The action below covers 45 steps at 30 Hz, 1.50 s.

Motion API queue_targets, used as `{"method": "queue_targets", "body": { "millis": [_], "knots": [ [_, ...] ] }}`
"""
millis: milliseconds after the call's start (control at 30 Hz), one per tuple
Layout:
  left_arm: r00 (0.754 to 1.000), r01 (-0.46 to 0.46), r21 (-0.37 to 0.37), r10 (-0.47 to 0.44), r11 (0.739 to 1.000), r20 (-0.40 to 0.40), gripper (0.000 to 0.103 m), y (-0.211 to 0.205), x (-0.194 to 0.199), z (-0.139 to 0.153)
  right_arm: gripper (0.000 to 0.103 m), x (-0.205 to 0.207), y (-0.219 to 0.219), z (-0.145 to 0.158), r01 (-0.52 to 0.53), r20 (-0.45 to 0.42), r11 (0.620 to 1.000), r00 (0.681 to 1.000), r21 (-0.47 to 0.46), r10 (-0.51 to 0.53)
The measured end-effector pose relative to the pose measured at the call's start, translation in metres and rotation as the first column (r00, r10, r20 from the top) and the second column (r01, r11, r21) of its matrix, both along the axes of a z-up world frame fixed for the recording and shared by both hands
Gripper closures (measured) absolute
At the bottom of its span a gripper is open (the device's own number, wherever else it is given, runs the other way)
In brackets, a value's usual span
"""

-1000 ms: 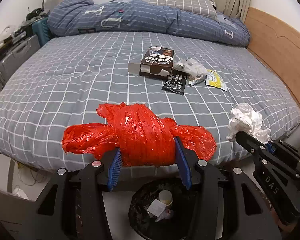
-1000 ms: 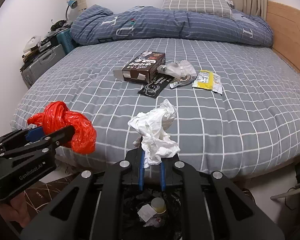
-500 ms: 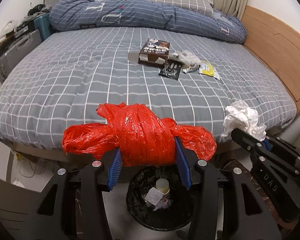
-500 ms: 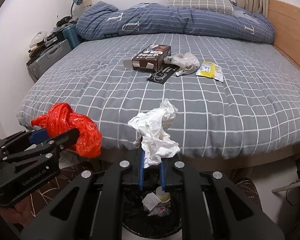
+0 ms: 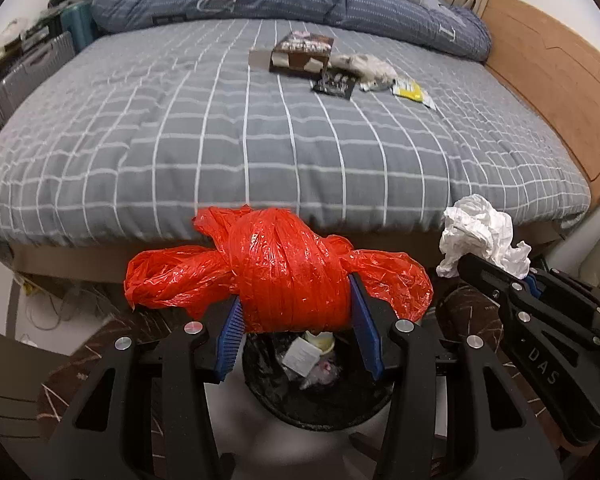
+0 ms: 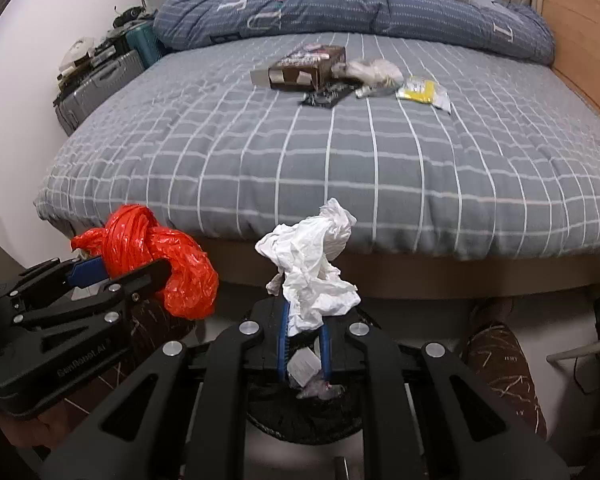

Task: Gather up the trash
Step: 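Lift the red bag and tissue and carry them over the trash bin, then open the right tool to drop the tissue while the left tool releases the red bag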

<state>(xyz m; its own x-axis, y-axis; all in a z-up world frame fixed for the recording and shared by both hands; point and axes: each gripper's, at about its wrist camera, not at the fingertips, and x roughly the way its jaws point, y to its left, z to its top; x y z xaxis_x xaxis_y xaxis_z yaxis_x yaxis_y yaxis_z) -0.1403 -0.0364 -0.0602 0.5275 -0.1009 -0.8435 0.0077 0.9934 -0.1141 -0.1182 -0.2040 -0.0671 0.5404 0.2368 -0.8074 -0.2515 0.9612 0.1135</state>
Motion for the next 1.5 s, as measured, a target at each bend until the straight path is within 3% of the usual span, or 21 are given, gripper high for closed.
{"method": "queue_targets", "body": {
  "millis": [233,467,767,1033,1167,1233,1500],
  "knots": [
    [1.0,0.006,-0.023,-0.007,1.0,-0.029,0.055,0.001,-0.008,-0.016,0.092,-0.007,-0.006,-0.022,0.01,-0.028,1.0,1.0,-0.023,-0.01],
    [0.996,-0.011,-0.02,0.009,1.0,-0.083,0.055,0.006,-0.011,-0.05,0.092,-0.007,-0.008,-0.053,0.005,-0.063,0.998,0.998,-0.062,-0.009],
    [0.99,-0.033,0.001,0.033,0.999,-0.139,0.055,0.023,-0.011,-0.089,0.092,0.003,0.005,-0.103,-0.031,-0.17,0.997,0.985,-0.075,0.017],
    [0.983,-0.068,-0.002,0.067,0.998,-0.17,0.055,0.043,-0.009,-0.105,0.091,0.017,0.028,-0.133,-0.097,-0.251,0.993,0.965,-0.075,0.075],
    [0.98,-0.083,0.006,0.083,0.997,-0.18,0.055,0.048,-0.007,-0.11,0.088,0.02,0.036,-0.136,-0.111,-0.252,0.991,0.963,-0.071,0.09],
    [0.979,-0.089,0.009,0.09,0.996,-0.186,0.055,0.05,-0.006,-0.112,0.067,0.022,0.04,-0.137,-0.126,-0.248,0.989,0.963,-0.08,0.102],
    [0.978,-0.079,0.019,0.081,0.997,-0.194,0.055,0.04,0.0,-0.116,0.044,0.019,0.033,-0.139,-0.115,-0.227,0.989,0.97,-0.096,0.091]
  ]
}}
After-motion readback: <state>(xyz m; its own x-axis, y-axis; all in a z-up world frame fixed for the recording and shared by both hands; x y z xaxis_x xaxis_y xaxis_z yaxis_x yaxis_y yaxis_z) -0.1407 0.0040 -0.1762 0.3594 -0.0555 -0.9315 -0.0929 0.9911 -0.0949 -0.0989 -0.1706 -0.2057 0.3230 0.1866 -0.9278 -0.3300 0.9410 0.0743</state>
